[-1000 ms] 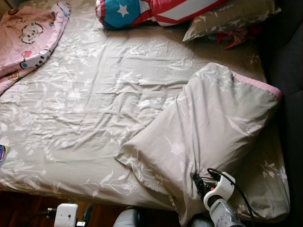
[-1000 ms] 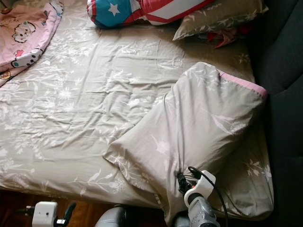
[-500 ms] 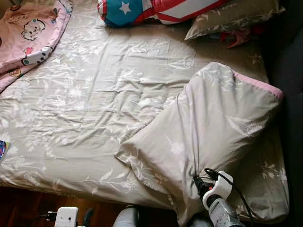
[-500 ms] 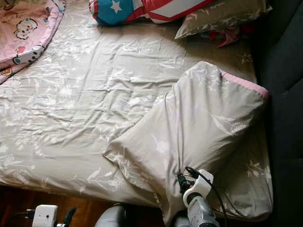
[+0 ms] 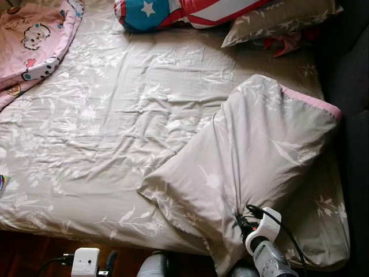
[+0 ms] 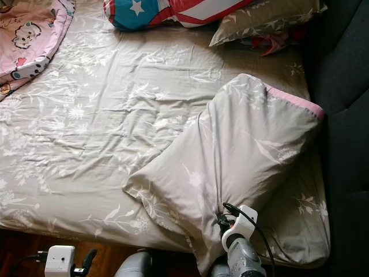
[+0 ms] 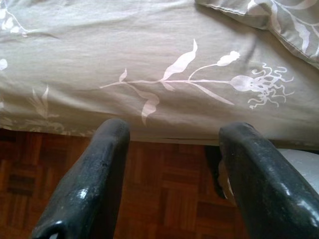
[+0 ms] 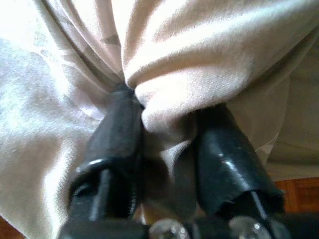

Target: Clean up the room

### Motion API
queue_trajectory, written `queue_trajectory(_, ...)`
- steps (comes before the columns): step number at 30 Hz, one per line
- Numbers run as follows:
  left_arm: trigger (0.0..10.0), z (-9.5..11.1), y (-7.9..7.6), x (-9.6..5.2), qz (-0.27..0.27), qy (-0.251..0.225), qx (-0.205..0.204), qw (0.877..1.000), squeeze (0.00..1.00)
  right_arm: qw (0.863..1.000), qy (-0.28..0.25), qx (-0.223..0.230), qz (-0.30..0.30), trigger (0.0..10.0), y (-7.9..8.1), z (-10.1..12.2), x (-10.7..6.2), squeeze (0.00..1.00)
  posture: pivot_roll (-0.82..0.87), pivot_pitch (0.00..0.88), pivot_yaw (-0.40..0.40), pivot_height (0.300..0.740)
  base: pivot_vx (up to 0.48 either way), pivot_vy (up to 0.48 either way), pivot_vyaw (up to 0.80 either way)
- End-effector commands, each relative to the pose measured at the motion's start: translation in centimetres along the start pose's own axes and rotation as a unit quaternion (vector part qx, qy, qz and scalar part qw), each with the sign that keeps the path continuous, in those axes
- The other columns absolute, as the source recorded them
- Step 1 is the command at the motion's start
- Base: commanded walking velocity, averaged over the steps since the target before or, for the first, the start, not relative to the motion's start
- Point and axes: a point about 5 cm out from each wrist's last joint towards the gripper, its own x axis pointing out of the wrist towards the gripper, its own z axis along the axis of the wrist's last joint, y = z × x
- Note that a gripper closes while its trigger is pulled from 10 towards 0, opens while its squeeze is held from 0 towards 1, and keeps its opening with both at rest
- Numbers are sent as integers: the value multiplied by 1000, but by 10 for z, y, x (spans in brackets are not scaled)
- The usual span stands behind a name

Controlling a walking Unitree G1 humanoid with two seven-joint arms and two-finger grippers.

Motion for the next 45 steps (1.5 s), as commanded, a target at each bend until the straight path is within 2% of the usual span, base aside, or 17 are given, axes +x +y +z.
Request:
queue_trajectory(1, 10000, -15, 3, -8, 9, 36, -6, 999, 0, 997, 72, -7, 6, 0, 7, -36, -6, 0, 196, 366, 119, 740, 0, 0, 0)
queue_trajectory(13, 10000, -10, -5, 3, 9, 32, -14, 999, 0, 997, 76, -18, -1, 0, 5, -34, -5, 0, 166, 338, 97, 740, 0, 0, 0)
queue_trajectory(19, 10000, -7, -9, 11, 11, 30, -20, 999, 0, 996, 67, -48, -23, 0, 0, -24, -3, 0, 130, 321, 78, 740, 0, 0, 0)
queue_trajectory(21, 10000, -6, -11, 14, 12, 29, -23, 999, 0, 996, 57, -52, -38, 0, -6, -17, -3, 0, 112, 314, 68, 740, 0, 0, 0)
queue_trajectory(23, 10000, -5, -14, 18, 13, 29, -28, 999, 0, 995, 31, -56, -71, 0, -23, 0, -3, 0, 82, 306, 55, 740, 0, 0, 0)
queue_trajectory(28, 10000, -6, -18, 22, 14, 33, -32, 999, 0, 990, -4, -54, -127, 0, -49, 23, -8, 0, 43, 296, 38, 740, 0, 0, 0)
queue_trajectory(29, 10000, -6, -20, 24, 15, 34, -36, 999, 0, 985, -29, -57, -161, 0, -66, 37, -13, 0, 29, 293, 32, 740, 0, 0, 0)
queue_trajectory(33, 10000, -4, -23, 29, 16, 34, -41, 998, 0, 973, -75, -53, -210, 0, -88, 62, -21, 0, -10, 282, 17, 740, 0, 0, 0)
queue_trajectory(36, 10000, -3, -26, 32, 15, 35, -44, 998, 0, 956, -115, -70, -261, 0, -106, 83, -32, 0, -27, 276, 11, 740, 0, 0, 0)
queue_trajectory(38, 10000, -2, -26, 33, 15, 35, -44, 998, 0, 951, -125, -73, -274, 0, -111, 89, -35, 0, -32, 274, 9, 740, 0, 0, 0)
queue_trajectory(42, 10000, -2, -27, 37, 16, 35, -46, 998, 0, 914, -179, -83, -354, 0, -135, 119, -54, 0, -55, 264, 1, 740, 0, 0, 0)
queue_trajectory(43, 10000, -2, -27, 37, 16, 36, -47, 998, 0, 909, -186, -86, -364, 0, -138, 123, -57, 0, -55, 264, 1, 740, 0, 0, 0)
queue_trajectory(45, 10000, -2, -27, 38, 17, 36, -48, 998, 0, 879, -218, -105, -411, 0, -150, 143, -71, 0, -66, 261, -4, 740, 0, 0, 0)
